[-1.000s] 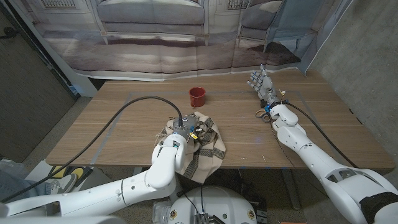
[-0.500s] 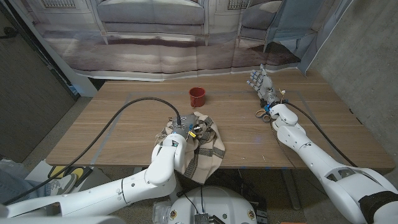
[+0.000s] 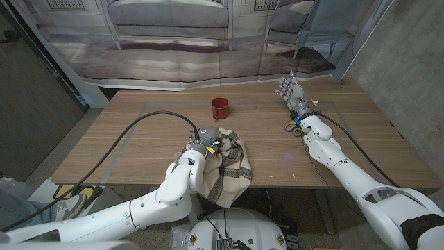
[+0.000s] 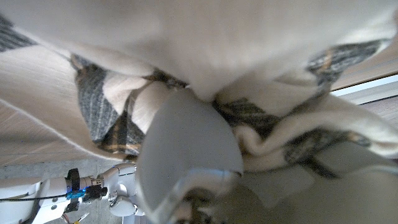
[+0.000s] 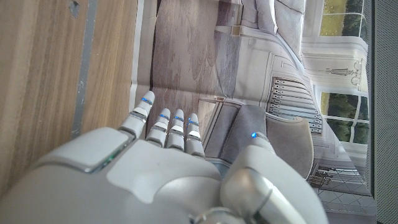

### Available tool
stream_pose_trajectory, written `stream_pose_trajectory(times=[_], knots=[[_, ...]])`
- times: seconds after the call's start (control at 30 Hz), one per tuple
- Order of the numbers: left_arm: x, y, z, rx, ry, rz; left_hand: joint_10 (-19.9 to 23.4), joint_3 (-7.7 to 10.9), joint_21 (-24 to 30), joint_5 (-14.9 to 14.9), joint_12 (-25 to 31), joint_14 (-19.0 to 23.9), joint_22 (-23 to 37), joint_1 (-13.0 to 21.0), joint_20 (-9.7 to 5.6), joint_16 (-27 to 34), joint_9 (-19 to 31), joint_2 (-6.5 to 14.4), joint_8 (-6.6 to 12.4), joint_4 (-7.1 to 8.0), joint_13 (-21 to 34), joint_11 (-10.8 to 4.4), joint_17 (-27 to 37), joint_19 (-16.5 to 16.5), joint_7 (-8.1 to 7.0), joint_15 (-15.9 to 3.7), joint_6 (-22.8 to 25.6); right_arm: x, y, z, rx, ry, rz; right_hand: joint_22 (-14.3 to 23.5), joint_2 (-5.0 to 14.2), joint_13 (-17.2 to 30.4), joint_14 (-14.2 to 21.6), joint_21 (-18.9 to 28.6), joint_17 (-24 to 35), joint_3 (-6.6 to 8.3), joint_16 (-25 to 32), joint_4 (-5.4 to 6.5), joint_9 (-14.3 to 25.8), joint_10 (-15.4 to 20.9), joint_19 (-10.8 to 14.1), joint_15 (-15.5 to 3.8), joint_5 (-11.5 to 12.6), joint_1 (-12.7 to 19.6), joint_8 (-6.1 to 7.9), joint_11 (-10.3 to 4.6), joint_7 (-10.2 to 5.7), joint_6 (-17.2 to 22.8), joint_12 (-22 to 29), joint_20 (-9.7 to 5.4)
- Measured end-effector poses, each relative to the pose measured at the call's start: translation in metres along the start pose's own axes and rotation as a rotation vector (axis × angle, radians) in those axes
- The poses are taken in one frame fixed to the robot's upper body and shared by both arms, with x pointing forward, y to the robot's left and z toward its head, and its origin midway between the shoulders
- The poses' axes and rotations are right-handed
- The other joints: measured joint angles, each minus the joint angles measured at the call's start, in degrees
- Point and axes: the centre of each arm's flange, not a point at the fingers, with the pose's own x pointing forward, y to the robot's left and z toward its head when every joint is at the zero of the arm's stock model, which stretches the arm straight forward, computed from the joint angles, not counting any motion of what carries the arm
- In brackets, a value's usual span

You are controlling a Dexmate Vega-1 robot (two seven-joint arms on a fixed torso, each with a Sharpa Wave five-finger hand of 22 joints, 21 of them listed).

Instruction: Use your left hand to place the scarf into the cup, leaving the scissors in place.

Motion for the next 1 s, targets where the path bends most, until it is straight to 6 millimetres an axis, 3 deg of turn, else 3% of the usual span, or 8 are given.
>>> stream_pose_trajectory(times=[0.2,0.3,1.0], knots=[[0.000,0.003,-0.002,-0.018,-0.002,0.006,-0.2,0.14,0.7,0.0,0.0,0.0,-0.3,0.0,-0.02,0.0,0.2,0.0,0.00,0.49,0.5,-0.15,0.2,0.0,0.00,-0.01,0.0,-0.001,0.001,0.000,-0.001,-0.002,0.000,0.0,0.00,0.0,0.0,-0.2,0.0,0.00,0.0,0.00,0.0,0.0,0.0,0.00,0.0,0.0,0.00,0.00,0.00,0.0,0.0,-0.01],[0.001,0.005,-0.003,-0.024,-0.001,0.013,-0.2,0.12,0.7,0.0,0.0,0.1,-0.3,0.0,-1.03,0.0,0.2,0.0,0.00,0.51,0.6,-0.20,0.5,1.0,0.00,-0.13,0.0,-0.001,0.001,0.000,-0.002,-0.002,-0.001,0.0,0.00,0.0,0.2,-0.2,0.0,0.00,0.0,0.00,0.0,0.3,0.0,-0.21,0.0,0.0,0.00,-0.31,0.00,0.0,0.0,-0.01],[-0.001,0.027,-0.017,-0.166,-0.016,0.075,0.8,0.10,2.4,-0.2,-0.3,1.2,-0.3,-0.2,-1.56,-0.1,0.2,0.2,0.43,0.84,1.8,0.00,1.3,0.9,0.50,-0.26,0.5,-0.003,0.004,0.000,-0.002,-0.017,-0.004,0.0,0.31,0.0,1.1,-0.2,0.0,0.00,0.0,0.00,0.0,0.6,0.7,0.10,0.0,0.3,0.00,0.00,0.32,0.3,0.4,-0.74]])
